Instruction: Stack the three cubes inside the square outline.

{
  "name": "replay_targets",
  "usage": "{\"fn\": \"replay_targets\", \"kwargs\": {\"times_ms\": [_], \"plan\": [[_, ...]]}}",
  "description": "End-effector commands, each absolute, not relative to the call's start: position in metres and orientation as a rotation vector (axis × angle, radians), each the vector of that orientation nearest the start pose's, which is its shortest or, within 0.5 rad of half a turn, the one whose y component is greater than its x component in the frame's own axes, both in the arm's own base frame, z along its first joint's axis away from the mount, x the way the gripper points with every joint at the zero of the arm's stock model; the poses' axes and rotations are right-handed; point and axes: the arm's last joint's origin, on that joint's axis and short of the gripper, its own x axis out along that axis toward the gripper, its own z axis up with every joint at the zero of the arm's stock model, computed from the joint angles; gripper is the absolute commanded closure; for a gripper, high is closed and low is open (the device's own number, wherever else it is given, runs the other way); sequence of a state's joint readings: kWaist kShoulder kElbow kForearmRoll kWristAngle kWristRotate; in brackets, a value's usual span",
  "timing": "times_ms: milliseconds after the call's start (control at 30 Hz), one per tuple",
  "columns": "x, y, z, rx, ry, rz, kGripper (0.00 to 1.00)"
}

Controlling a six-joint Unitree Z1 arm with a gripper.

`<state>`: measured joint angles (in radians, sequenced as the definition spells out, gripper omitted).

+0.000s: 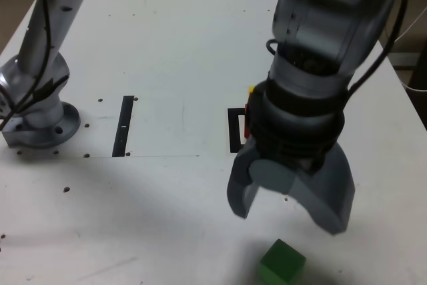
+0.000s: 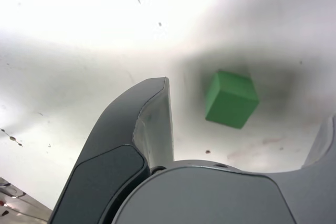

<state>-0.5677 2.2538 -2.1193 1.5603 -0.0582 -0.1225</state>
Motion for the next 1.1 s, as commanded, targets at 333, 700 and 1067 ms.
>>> {"fn": "replay_targets", "kwargs": {"times_ms": [333,700,1067], "plan": [[0.364,-0.245,0.270,0.354,1.707,-0.379,0.01],[0.358,-0.256,0.275,0.525,1.641,-0.503,0.00],[0.354,-0.255,0.278,0.676,1.600,-0.594,0.00]]}}
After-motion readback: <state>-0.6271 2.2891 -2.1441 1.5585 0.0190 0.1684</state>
